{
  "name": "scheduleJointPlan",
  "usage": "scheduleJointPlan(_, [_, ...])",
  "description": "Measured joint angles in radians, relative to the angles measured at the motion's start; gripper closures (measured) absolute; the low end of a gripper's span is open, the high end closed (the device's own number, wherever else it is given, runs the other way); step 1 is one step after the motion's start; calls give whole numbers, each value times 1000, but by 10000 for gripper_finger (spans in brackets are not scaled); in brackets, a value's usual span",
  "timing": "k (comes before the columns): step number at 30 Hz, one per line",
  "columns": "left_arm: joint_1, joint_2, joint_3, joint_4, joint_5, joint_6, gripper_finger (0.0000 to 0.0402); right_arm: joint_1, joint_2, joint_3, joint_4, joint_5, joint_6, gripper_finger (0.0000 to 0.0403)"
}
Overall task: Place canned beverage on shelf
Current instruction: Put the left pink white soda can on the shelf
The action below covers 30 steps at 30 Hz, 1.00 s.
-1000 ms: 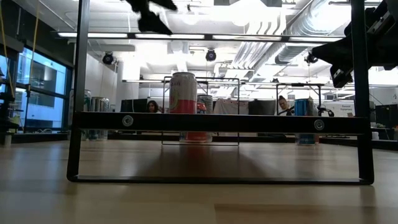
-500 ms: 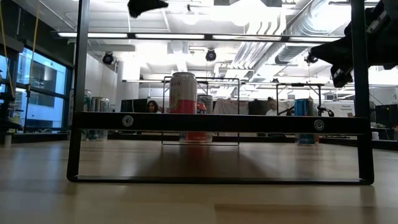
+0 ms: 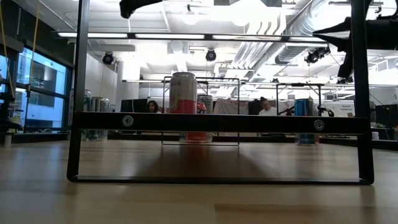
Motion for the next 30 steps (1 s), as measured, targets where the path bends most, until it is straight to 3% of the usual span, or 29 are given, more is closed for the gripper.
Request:
scheduleJointPlan(8, [9,23,0,-6,0,30,11,0,13,6,15,-11,-1,402])
scheduleJointPlan(14, [17,10,0,-75,21,143,11,0,160,77,26,-16,-2,402])
scheduleJointPlan(24, [110,-103,1,-278,-21,217,11,-1,714,373,21,-18,-119,390])
scheduleJointPlan(30, [139,-153,1,-352,-117,273,11,-64,1042,655,-78,-185,-259,303])
